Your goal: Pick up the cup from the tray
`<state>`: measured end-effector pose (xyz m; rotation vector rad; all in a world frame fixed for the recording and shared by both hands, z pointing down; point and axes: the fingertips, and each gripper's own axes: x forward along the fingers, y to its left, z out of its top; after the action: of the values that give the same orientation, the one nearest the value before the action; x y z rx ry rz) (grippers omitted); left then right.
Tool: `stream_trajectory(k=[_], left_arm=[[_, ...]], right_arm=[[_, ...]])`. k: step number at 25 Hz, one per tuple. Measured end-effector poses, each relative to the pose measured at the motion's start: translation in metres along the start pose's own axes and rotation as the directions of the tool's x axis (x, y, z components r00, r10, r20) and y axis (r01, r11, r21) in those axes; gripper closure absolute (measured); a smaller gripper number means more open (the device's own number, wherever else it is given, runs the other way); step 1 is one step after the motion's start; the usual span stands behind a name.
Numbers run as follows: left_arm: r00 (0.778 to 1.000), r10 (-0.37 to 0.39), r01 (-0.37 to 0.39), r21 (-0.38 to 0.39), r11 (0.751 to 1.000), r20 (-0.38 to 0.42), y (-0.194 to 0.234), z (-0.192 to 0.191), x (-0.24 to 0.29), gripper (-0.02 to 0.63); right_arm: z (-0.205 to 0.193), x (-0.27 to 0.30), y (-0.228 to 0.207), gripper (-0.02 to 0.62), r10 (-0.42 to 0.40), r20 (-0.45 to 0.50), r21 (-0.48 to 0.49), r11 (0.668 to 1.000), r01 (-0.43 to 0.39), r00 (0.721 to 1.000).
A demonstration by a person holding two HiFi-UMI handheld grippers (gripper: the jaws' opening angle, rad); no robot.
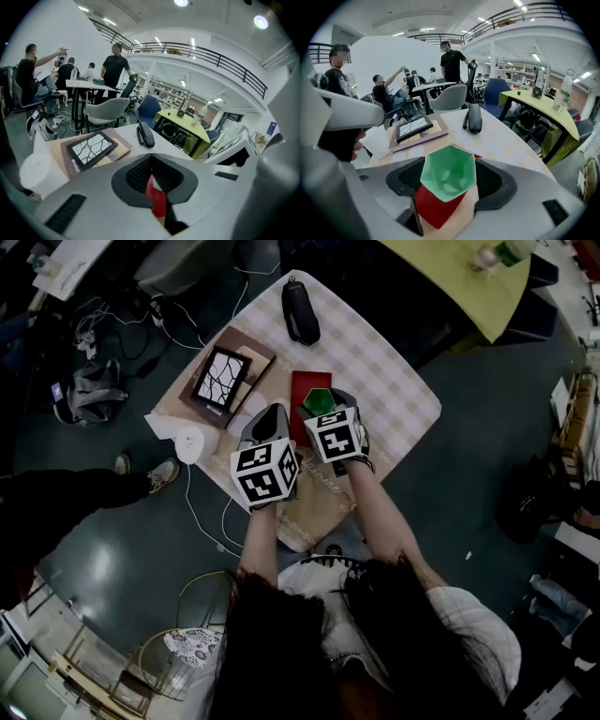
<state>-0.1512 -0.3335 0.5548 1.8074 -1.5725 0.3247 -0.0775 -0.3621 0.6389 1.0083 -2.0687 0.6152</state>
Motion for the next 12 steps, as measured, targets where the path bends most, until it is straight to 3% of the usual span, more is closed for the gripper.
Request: stream_trajectory(k=[12], left_arm=[[0.996,-0.088,0.090,0.082,0.993,-0.021,-0.061,-0.009,0.006,0.597]], right_arm=[[-0.027,-0.054,-0.063,0.262,-0.094,0.020,0.081,0.992,0.092,0.995]])
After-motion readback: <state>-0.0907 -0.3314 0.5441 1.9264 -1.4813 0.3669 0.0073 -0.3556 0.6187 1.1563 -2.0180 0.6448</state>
